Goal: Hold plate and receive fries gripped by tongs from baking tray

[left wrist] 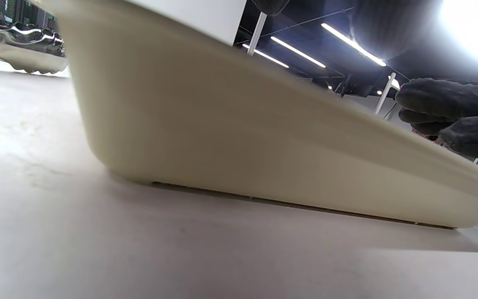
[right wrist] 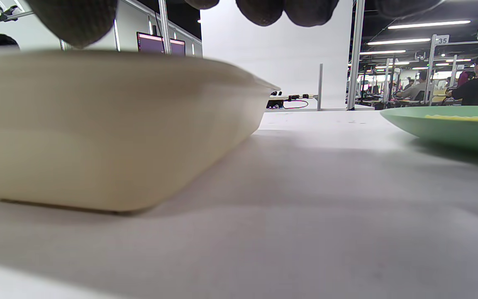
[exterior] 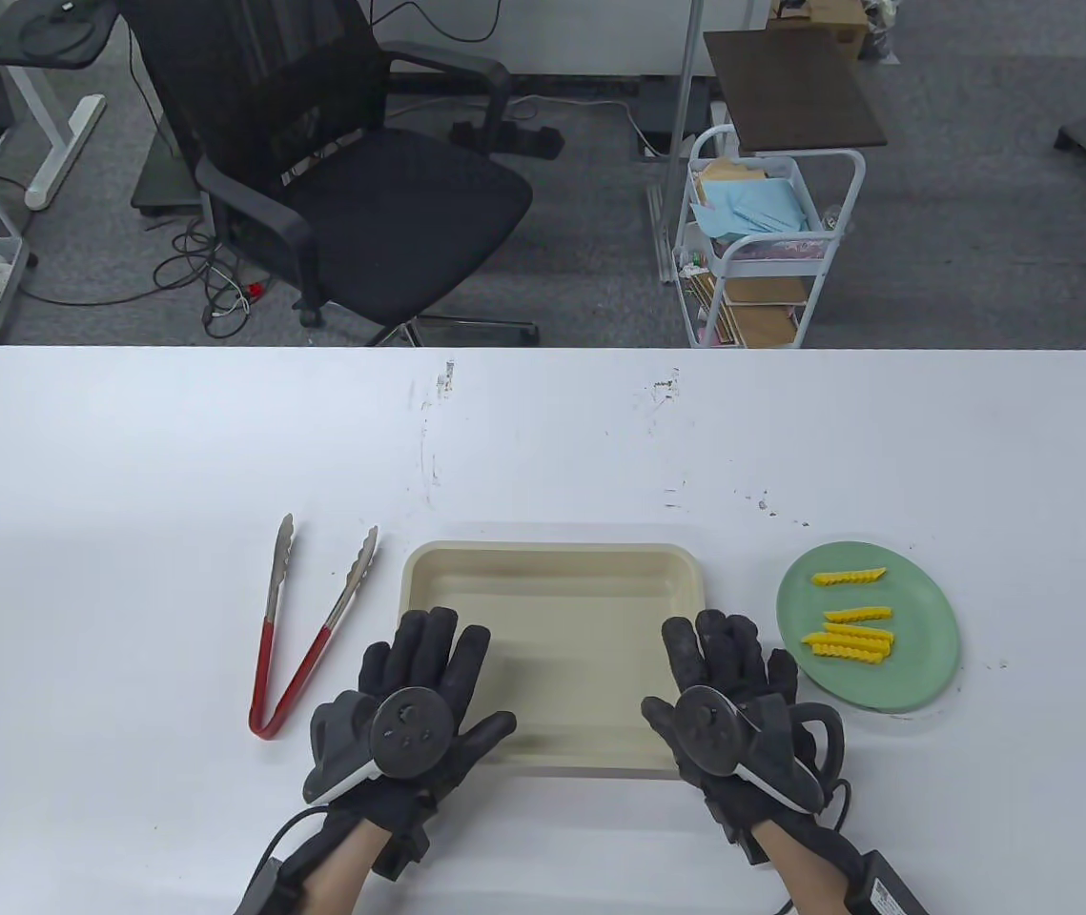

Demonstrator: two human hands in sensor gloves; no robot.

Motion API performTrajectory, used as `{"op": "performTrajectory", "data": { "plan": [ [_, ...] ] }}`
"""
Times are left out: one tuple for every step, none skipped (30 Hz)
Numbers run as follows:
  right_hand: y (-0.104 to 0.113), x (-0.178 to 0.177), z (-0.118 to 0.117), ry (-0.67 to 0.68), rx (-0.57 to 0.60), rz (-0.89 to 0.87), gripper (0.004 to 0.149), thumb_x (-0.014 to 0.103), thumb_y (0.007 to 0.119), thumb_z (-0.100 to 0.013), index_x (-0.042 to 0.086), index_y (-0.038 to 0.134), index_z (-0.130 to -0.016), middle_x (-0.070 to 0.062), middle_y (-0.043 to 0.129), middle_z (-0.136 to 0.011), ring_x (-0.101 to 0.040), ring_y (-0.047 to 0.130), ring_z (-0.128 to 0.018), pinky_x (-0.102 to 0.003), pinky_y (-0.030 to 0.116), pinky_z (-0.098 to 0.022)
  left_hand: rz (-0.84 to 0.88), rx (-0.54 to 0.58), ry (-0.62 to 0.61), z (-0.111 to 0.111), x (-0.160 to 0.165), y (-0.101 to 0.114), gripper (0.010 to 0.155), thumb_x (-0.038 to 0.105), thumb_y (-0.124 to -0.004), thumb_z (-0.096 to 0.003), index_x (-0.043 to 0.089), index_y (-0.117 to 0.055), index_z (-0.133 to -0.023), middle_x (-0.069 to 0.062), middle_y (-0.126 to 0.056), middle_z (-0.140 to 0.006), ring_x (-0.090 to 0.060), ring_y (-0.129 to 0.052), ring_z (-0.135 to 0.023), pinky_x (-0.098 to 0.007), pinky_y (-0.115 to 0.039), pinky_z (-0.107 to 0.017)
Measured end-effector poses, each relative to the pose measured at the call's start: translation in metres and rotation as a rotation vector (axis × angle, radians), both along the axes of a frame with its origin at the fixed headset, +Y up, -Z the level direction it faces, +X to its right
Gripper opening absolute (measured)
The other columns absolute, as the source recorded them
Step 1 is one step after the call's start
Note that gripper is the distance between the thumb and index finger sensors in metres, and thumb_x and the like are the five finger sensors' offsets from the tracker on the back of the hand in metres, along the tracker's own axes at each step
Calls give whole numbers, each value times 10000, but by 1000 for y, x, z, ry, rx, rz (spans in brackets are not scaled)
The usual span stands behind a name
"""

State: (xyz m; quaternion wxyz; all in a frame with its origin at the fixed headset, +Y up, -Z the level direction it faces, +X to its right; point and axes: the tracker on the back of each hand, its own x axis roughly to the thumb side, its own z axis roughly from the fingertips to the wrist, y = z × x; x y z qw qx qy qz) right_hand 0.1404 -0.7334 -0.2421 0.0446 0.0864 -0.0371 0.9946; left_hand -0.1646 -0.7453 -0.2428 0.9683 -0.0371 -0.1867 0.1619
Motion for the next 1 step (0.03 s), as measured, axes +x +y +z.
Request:
{"op": "performTrajectory", "data": {
  "plan": [
    [0,0,0,0,-3,1,783,608,630,-470,245,281,-1069,-136,310,-1094,-465,396,-1034,-749,433,-629,-1,-2,2,0,0,0,840,655,-594,-573,246,-160,-1165,-67,-38,-1210,-386,-68,-1108,-702,-138,-713]
  ]
}}
